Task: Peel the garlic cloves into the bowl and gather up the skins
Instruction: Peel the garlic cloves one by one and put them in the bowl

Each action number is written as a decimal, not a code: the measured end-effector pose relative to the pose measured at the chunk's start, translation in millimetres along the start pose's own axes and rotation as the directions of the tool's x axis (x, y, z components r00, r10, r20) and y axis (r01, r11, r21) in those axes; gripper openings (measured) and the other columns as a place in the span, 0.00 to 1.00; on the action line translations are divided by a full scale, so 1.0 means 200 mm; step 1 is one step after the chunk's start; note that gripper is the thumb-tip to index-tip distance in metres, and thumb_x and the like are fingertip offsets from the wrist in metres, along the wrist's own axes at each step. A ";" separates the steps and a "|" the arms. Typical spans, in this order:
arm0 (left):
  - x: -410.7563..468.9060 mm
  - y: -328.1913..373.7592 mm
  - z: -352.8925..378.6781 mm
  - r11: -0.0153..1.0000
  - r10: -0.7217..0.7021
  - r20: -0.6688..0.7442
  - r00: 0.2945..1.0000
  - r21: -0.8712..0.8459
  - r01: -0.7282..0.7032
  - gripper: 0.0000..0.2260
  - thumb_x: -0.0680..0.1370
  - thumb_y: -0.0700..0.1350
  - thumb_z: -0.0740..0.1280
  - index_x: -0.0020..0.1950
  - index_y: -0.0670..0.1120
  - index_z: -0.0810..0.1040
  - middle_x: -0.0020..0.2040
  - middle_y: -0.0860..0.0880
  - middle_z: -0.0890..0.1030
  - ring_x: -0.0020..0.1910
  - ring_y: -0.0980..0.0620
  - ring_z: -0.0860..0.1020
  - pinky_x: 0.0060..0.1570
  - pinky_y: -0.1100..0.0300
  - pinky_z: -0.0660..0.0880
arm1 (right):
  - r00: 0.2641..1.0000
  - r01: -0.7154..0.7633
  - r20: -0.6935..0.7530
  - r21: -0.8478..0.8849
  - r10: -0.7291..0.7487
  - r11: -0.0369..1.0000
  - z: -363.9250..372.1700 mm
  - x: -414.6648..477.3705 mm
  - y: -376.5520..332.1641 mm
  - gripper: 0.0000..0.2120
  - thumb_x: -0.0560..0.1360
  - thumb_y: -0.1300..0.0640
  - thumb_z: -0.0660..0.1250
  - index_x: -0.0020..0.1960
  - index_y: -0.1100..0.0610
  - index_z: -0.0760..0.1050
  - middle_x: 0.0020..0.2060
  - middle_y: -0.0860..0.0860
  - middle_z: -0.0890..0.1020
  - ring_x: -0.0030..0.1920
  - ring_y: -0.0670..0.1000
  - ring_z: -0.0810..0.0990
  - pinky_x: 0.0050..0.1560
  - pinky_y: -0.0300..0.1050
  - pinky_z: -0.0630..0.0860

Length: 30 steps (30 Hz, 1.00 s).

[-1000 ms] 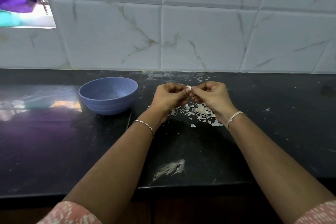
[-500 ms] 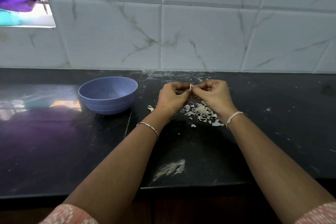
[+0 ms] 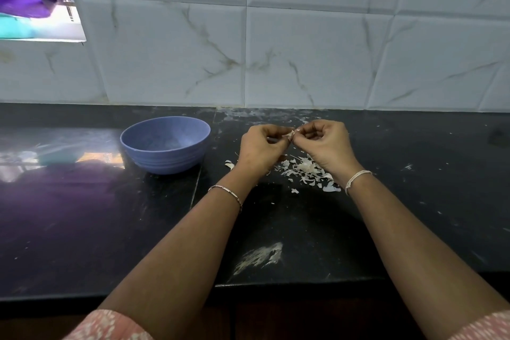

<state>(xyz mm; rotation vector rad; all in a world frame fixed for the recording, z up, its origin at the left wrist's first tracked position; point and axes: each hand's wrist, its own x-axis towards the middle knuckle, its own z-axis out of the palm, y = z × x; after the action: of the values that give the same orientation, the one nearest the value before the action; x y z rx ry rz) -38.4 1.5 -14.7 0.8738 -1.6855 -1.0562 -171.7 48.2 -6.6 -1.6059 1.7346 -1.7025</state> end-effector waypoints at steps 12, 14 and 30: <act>-0.01 0.02 0.00 0.999 0.014 -0.020 1.000 0.038 -0.013 0.07 0.76 0.41 0.72 0.53 0.45 0.85 0.40 0.50 0.84 0.40 0.48 0.83 0.43 0.49 0.83 | 0.996 0.065 -0.053 -0.107 -0.071 0.992 0.01 0.00 0.00 0.11 0.67 0.61 0.76 0.33 0.48 0.79 0.29 0.44 0.81 0.29 0.38 0.77 0.34 0.32 0.74; -0.02 0.02 -0.01 1.000 0.009 -0.024 1.000 0.029 -0.008 0.06 0.75 0.41 0.73 0.51 0.45 0.85 0.38 0.51 0.83 0.38 0.49 0.82 0.43 0.48 0.83 | 0.996 0.057 -0.068 -0.098 -0.064 0.994 0.01 0.00 0.00 0.09 0.67 0.61 0.76 0.34 0.49 0.79 0.30 0.45 0.82 0.30 0.39 0.78 0.35 0.33 0.75; -0.02 0.02 -0.02 0.998 0.002 -0.009 1.000 -0.069 -0.003 0.05 0.73 0.40 0.76 0.40 0.46 0.81 0.35 0.48 0.81 0.36 0.53 0.79 0.40 0.54 0.83 | 0.998 0.068 -0.011 -0.069 -0.069 0.995 0.00 -0.01 0.00 0.08 0.68 0.63 0.76 0.35 0.53 0.80 0.32 0.47 0.83 0.32 0.41 0.79 0.38 0.37 0.78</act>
<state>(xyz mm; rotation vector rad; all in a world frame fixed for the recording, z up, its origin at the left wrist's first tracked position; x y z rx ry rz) -33.4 4.6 -12.1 0.8306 -1.6329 -1.1003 -171.8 49.7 -6.6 -1.7058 1.7818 -1.7057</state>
